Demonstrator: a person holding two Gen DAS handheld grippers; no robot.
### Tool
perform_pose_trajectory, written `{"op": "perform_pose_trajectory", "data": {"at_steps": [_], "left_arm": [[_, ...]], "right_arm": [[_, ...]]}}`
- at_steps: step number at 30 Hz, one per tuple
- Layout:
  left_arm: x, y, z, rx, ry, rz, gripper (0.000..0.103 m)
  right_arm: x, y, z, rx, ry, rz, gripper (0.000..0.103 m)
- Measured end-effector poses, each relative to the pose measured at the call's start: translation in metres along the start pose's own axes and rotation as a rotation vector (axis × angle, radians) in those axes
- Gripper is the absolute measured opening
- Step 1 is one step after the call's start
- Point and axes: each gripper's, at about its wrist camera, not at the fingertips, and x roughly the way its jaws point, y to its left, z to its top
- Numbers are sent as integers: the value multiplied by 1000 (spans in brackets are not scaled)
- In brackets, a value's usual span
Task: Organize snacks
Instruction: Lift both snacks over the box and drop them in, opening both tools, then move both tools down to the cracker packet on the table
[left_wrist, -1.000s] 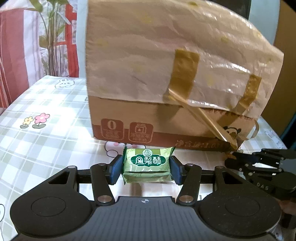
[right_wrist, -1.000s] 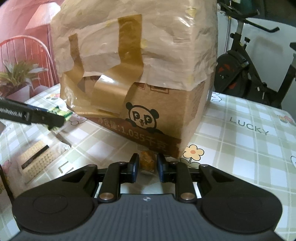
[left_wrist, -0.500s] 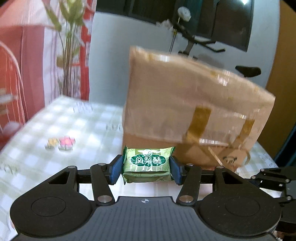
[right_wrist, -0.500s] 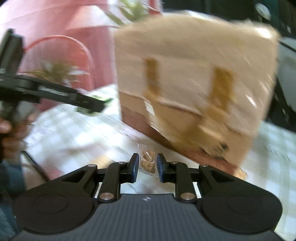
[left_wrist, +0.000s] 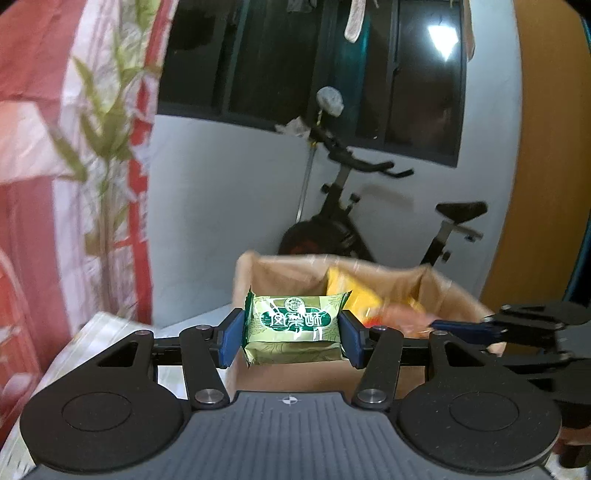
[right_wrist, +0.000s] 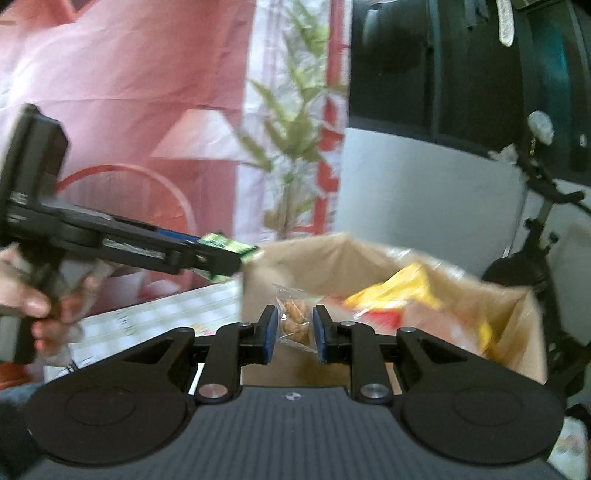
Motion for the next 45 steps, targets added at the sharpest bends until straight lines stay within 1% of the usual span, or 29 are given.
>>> {"op": "perform_pose_trajectory", "data": {"at_steps": [2,4,6,11,12,13,14,15,16,17,18,23,29,34,37,41,43,45], "left_arm": [[16,-7,11,26,-2,-7,58],[36,-14,19,51,26,-25,59],[52,-16,21,48,44,-45,59],[86,-14,19,14,95,-38,59],[90,-13,19,11,101,-38,61],[92,-13,18,6,104,-40,66],[93,-10,18,0,104,-42,73],[93,-10,17,-7,101,-40,76],[90,-7,16,-8,97,-37,80],[88,-6,15,-5,93,-33,81],[86,-5,15,-1,93,-31,81],[64,-4,9,16,99,-37,81],[26,5,-6,14,105,-48,81],[-13,10,-34,22,112,-62,81],[-27,12,-53,9,128,-72,81],[-32,13,-79,-8,168,-62,80],[-29,15,-93,-29,201,-63,80],[-26,16,-106,-55,233,-65,77]], "right_arm": [[12,-12,11,-2,10,-52,23],[21,-27,16,7,18,-91,23],[33,-36,19,16,37,-124,23],[51,-49,16,51,73,-147,23],[53,-48,14,52,81,-147,23],[55,-47,12,49,91,-149,23],[56,-47,10,46,94,-154,27],[57,-47,9,45,97,-157,30],[58,-47,9,45,99,-159,37],[56,-47,8,47,96,-162,41],[54,-47,8,47,90,-165,42],[38,-47,11,83,55,-163,42],[9,-29,7,108,13,-141,42],[-10,-4,-6,112,-8,-129,42],[-20,10,-17,128,-14,-118,42],[-30,23,-34,165,-18,-116,42],[-32,28,-42,190,-7,-111,42],[-32,33,-51,189,10,-110,42]]}}
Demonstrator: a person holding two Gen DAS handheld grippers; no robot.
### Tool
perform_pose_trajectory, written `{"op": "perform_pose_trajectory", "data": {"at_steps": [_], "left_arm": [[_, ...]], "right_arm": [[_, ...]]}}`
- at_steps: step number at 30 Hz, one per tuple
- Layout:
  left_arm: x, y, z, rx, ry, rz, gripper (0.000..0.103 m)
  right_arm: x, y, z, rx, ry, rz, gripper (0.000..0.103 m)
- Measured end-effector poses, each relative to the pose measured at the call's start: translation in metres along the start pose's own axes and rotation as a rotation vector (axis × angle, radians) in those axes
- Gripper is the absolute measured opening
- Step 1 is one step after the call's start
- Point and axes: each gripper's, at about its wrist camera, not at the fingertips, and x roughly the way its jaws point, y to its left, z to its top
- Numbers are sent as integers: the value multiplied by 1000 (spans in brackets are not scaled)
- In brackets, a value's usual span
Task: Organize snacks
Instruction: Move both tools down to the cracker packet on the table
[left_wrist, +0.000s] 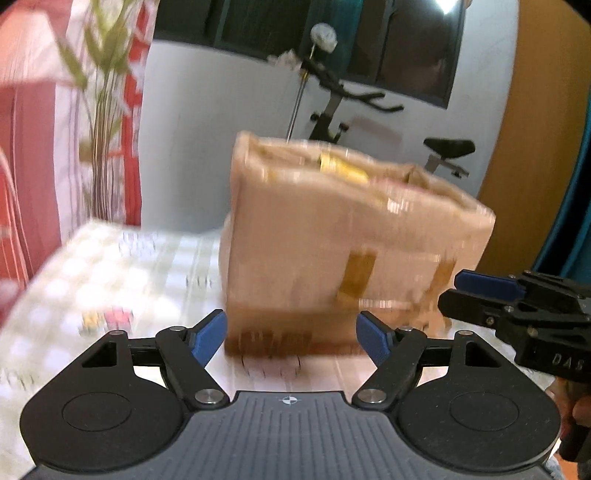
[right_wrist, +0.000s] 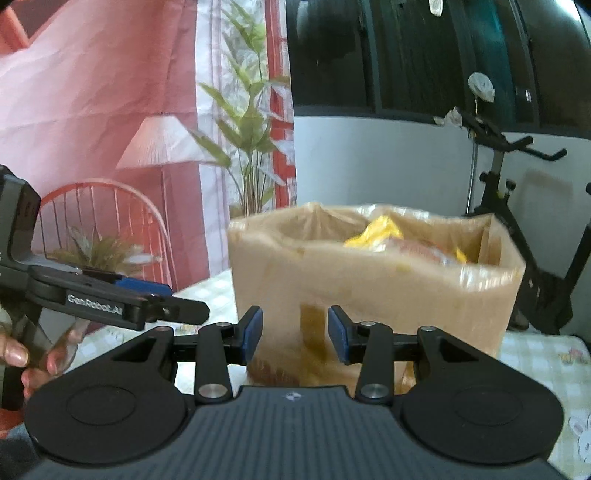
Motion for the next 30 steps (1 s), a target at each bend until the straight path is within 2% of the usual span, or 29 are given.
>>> {"op": "perform_pose_trajectory", "data": {"at_steps": [5,12,13,16,17,24,27,30], "left_arm": [[9,4,-23,-17,46,33,71],[10,13,-45,-76,87,91,70],[10,14,-46,-78,89,98,70],[9,17,-46,-88,88,109,70],[8,17,-47,-87,86,111,70],[10,17,-50,-90,93,121,70],[11,19,-51,-102,98,126,70],[13,20,-51,-106,101,129,70]], "right_arm": [[5,10,-28,-10,80,4,42],[24,15,-67,30,225,28,43],[28,16,-71,42,250,40,48],[43,23,-80,52,315,53,72],[48,26,-82,46,333,57,75],[77,42,-97,6,433,89,77],[83,47,-107,-35,493,74,80],[80,41,-109,-29,498,55,83]]}}
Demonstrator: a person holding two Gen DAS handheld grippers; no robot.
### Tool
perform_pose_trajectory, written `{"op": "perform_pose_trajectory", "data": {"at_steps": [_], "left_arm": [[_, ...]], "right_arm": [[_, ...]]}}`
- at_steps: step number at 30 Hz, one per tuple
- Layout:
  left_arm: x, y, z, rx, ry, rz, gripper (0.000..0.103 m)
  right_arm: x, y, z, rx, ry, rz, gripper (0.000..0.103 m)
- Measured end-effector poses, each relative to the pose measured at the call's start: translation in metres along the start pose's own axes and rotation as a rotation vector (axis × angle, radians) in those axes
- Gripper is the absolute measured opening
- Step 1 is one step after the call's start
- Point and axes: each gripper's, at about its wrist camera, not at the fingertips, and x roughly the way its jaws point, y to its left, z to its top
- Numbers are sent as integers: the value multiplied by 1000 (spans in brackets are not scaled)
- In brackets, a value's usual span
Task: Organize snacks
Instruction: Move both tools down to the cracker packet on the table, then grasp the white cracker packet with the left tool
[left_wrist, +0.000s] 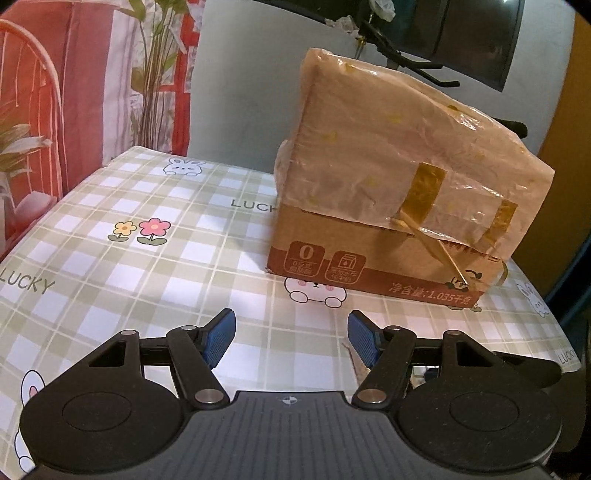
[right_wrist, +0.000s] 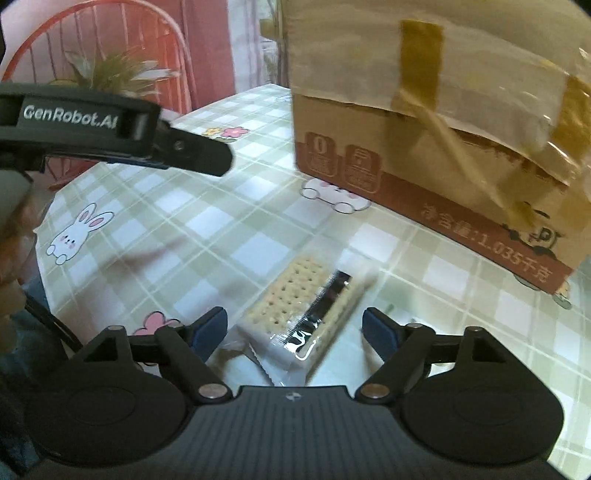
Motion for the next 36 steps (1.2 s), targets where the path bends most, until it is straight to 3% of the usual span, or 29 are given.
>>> {"op": "perform_pose_trajectory", "data": {"at_steps": [6,13,18,20,26,33,34,36], "left_arm": [[7,-4,-1,16,15,-10,70],[27,-13,-7,30,61,-71,70],[51,-24,-11,36,111,-155,68],[61,-29,-13,48,124,-180,68],[94,-42,-14,74,163,-198,67],[101,-52,-19,89,142,-240,66],[99,-52,-20,83,141,-250,59],[96,-50,-23,53,145,-269,55]], "right_arm": [[-13,-26,-9,41,11,-47,83],[-18,-59,-17,93,-7,-196,82],[-16,-61,-18,91,-23,-175,77],[-15,-57,-19,81,-26,-150,69],[-12,-53,-18,87,-38,-103,65],[-9,-59,-18,99,-65,-95,59],[-9,-60,-18,101,-69,-96,57],[-9,-60,-18,100,-75,-94,52]]}}
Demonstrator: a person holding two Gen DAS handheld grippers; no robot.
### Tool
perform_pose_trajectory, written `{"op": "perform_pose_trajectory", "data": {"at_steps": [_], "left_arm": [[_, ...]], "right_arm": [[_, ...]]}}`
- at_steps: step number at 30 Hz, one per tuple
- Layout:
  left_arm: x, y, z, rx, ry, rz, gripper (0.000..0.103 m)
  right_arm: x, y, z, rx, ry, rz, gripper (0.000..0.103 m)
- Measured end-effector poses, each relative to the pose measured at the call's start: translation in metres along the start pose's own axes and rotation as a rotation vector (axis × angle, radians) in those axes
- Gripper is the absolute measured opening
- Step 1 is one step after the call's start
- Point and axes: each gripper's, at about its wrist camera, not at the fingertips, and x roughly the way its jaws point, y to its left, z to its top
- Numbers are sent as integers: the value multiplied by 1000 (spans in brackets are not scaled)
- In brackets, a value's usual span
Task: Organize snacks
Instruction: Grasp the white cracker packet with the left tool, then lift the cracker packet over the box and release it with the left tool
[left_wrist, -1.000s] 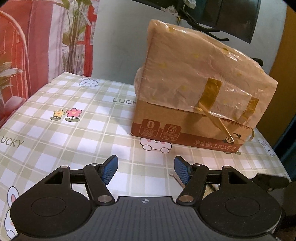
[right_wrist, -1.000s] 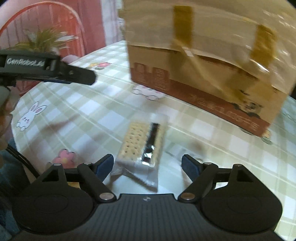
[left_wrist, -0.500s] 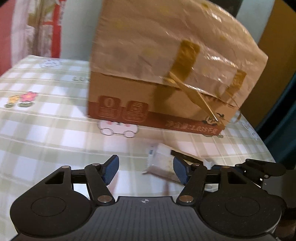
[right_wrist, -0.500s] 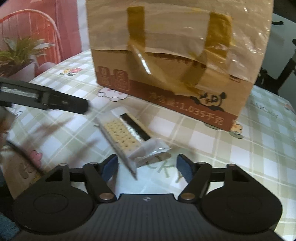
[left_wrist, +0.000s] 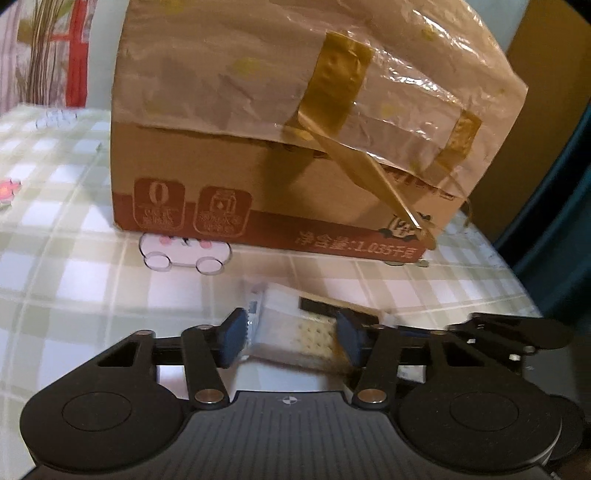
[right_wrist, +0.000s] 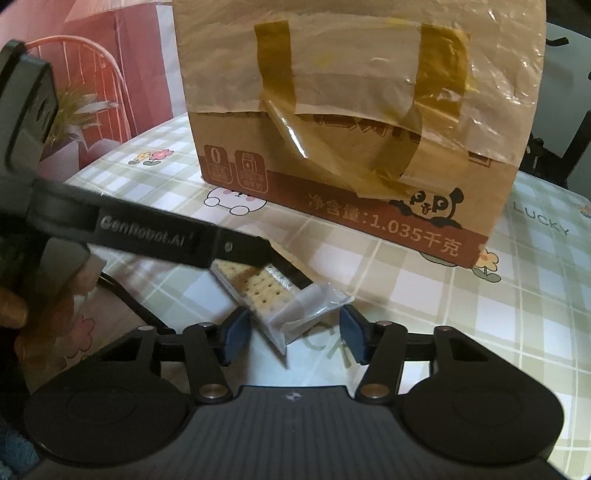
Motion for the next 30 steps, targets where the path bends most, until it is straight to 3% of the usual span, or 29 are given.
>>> {"op": "perform_pose_trajectory", "data": {"at_steps": [3,7,20,30], "left_arm": [[-3,-1,-4,-13,0,6,51],[-11,-2,-9,-20,-4,7,48],[-65,-13,2,17,-128,35,47],[-121,-28,35,37,-268,39,47]], "right_arm": [[-1,1,0,-9,-13,6,40],[-1,4,0,-15,-23,18,36],[-27,21,10,-86,-132,36,36],[-69,41,42,-189,-277,35,36]]}}
